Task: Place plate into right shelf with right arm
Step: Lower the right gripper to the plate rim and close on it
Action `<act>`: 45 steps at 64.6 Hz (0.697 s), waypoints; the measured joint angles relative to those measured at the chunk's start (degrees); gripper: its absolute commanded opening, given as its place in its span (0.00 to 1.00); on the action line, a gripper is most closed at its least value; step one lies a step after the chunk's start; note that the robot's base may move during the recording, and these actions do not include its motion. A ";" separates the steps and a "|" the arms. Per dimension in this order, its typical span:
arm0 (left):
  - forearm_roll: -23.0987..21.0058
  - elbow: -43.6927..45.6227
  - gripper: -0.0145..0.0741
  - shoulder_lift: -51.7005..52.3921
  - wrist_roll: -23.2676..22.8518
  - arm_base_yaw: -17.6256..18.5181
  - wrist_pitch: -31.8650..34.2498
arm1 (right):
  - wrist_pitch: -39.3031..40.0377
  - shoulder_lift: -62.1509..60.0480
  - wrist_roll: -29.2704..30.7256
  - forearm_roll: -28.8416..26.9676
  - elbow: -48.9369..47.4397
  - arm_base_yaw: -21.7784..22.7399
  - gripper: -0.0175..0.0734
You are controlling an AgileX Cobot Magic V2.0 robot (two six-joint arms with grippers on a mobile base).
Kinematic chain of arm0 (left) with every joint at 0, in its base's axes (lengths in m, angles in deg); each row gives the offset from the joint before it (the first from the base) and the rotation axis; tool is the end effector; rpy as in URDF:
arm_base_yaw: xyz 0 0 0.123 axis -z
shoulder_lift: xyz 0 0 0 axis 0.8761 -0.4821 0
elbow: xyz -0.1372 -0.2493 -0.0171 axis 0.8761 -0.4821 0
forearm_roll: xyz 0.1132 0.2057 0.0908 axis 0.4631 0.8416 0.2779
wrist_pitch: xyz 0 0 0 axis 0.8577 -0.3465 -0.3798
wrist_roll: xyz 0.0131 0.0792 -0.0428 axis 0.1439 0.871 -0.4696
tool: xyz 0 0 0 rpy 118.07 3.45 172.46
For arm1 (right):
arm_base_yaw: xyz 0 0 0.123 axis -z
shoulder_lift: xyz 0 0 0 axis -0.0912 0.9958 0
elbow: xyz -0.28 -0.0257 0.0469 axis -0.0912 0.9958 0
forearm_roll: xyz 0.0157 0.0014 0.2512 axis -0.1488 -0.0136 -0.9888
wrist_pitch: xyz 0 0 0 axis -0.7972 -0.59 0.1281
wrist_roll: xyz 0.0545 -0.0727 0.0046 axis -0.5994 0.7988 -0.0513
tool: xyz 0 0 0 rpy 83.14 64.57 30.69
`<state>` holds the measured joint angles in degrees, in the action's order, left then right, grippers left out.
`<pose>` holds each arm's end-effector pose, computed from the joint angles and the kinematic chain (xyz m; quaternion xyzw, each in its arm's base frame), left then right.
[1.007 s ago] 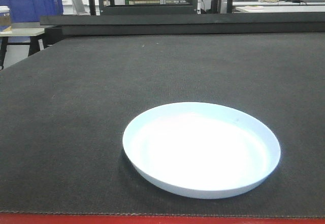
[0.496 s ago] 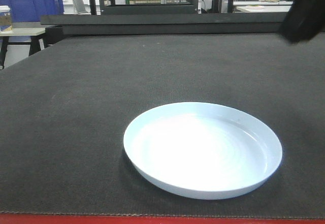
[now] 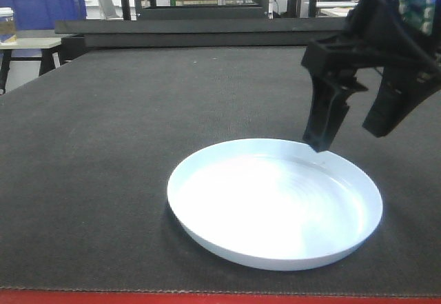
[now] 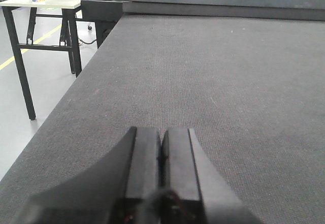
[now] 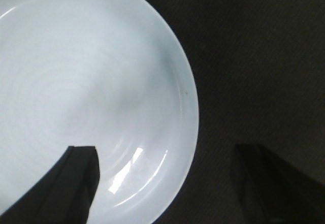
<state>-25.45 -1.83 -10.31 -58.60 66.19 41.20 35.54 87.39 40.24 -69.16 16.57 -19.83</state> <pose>0.0562 -0.0054 0.1920 0.0323 0.7234 -0.0326 0.6889 0.2723 0.1402 0.2458 -0.2298 0.9542 0.1003 0.1630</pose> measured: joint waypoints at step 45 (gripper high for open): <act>0.00 0.00 0.11 0.00 0.00 0.00 0.00 | 2.66 7.20 -0.46 -0.20 -0.32 0.00 0.70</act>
<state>-25.45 -1.83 -10.31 -58.60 66.19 41.20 38.20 94.59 39.78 -69.36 16.25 -19.83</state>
